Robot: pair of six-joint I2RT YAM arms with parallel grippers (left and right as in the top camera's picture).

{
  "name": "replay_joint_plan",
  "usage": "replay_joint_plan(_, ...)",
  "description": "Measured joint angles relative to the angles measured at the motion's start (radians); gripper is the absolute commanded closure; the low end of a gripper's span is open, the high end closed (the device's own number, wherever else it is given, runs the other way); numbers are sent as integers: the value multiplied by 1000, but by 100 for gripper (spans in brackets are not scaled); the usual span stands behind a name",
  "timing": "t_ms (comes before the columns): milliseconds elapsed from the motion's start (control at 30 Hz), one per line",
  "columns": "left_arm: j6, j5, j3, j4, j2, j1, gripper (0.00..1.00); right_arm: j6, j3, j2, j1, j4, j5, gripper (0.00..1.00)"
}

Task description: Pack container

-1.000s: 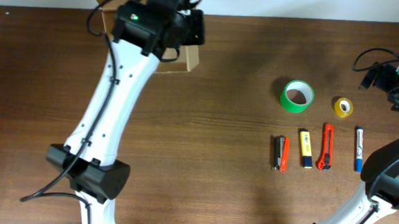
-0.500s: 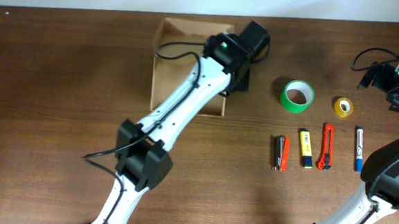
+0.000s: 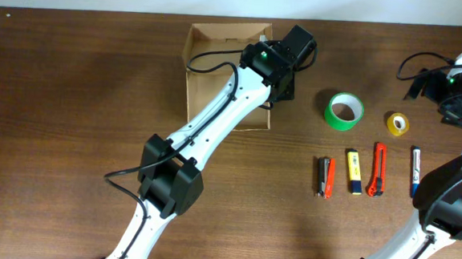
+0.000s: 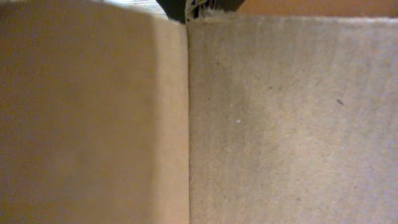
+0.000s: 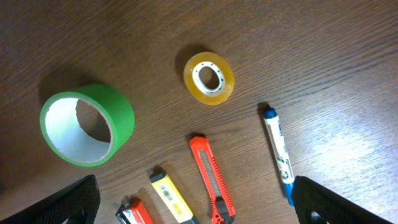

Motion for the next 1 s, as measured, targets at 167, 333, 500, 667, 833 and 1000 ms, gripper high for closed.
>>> replay_joint_plan(167,-2,37,0,-16,51,0,98,0,0,0,14,0,0,1)
replay_joint_plan(333,-3,80,-1,-60,71,0,98,0,0,0,18,0,8,1)
replay_joint_plan(500,-3,108,-1,-69,71,0,98,0,0,0,18,0,11,1)
replay_joint_plan(667,-3,117,-1,-84,71,0,98,1,0,0,18,0,12,1)
replay_joint_plan(833,-3,129,-1,-122,74,0,98,0,0,0,18,0,12,0)
replay_joint_plan(1000,2,154,-1,-158,92,0,98,0,0,0,18,0,12,1)
